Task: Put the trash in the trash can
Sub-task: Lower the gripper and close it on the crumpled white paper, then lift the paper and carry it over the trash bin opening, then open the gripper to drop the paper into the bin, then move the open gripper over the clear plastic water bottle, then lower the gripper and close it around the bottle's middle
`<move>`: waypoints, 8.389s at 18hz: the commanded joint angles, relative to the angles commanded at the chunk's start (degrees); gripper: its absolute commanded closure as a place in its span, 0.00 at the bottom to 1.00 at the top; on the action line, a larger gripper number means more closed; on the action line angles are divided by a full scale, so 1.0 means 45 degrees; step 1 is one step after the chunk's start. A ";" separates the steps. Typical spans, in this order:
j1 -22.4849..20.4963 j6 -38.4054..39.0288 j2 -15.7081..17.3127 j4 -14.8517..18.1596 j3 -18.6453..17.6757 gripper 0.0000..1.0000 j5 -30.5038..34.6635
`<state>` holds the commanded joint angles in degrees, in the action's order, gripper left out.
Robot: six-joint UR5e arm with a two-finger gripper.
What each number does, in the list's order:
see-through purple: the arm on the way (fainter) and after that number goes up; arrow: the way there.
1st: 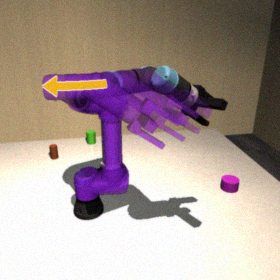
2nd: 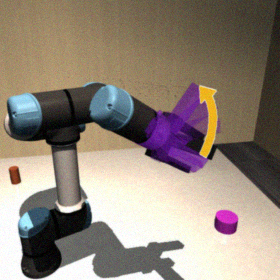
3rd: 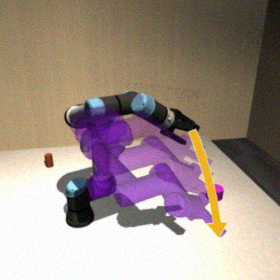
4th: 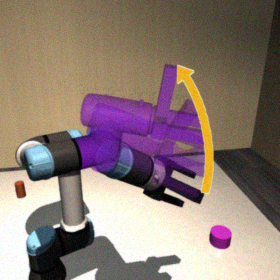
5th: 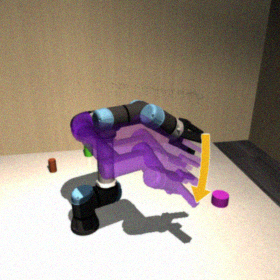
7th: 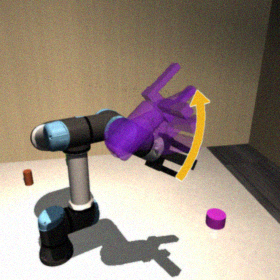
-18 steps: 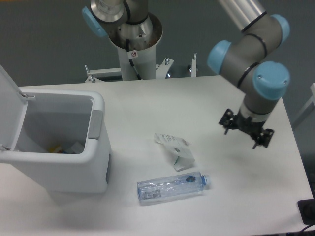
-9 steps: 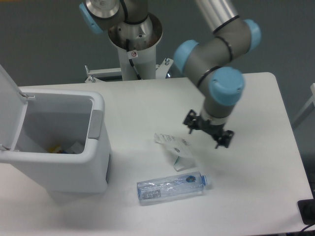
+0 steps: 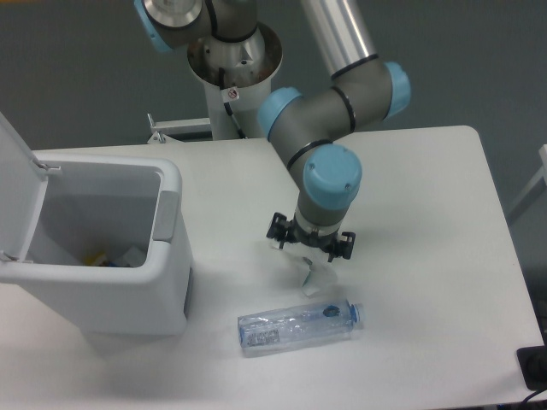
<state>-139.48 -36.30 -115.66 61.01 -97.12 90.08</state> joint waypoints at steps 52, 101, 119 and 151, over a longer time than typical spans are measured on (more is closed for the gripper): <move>0.0038 0.1971 0.4921 0.0642 0.3358 1.00 -0.8397; -0.1663 -0.4097 0.0234 -0.0490 0.3202 0.00 -0.2147; 0.1562 -0.8125 -0.1347 -0.1467 0.2578 0.00 -0.1327; 0.0530 -0.7775 -0.1759 -0.1194 0.4198 0.70 -0.3176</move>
<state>-137.10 -71.29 -123.58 55.63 -78.23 75.79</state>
